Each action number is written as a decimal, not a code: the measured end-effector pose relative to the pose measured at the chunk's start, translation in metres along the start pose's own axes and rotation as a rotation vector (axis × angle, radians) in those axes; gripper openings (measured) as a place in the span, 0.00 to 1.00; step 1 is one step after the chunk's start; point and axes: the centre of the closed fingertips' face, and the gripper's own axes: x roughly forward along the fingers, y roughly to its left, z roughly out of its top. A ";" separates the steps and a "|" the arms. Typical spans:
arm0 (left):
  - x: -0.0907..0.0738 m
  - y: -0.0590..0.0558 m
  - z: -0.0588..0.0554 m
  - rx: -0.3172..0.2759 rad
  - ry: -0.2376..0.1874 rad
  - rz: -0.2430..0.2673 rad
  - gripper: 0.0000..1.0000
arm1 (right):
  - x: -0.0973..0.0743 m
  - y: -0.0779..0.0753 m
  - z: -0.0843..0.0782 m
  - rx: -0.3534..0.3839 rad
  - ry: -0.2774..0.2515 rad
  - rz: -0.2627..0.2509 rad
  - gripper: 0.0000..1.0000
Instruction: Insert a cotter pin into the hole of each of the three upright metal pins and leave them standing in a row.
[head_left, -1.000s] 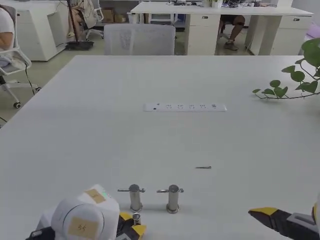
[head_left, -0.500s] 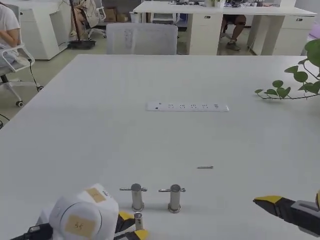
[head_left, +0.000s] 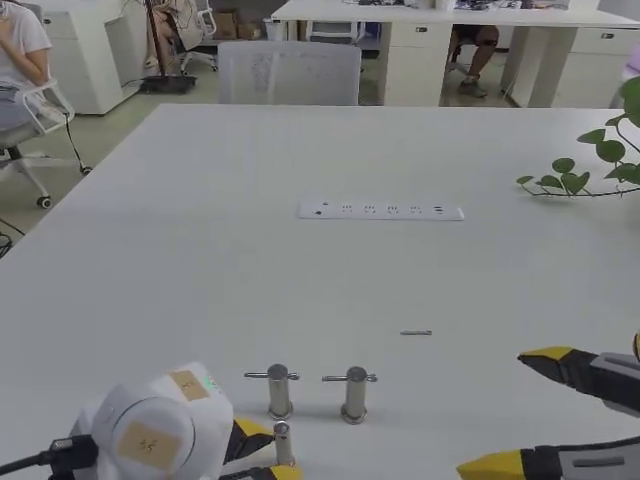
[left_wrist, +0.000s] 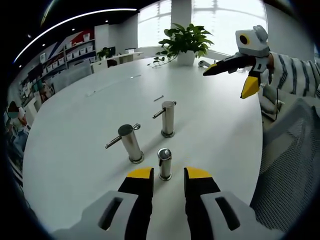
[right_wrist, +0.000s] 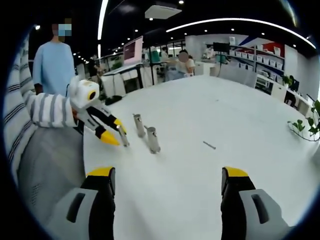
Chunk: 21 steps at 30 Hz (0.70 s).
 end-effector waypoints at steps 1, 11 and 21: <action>0.000 0.000 0.000 0.002 -0.003 -0.003 0.23 | 0.001 -0.002 0.001 -0.006 0.003 -0.002 0.88; -0.004 -0.004 0.003 0.053 -0.029 -0.044 0.34 | 0.013 -0.036 0.013 -0.070 0.032 -0.003 0.84; -0.005 -0.008 0.000 0.055 -0.022 -0.071 0.35 | 0.036 -0.053 0.022 -0.141 0.091 0.045 0.82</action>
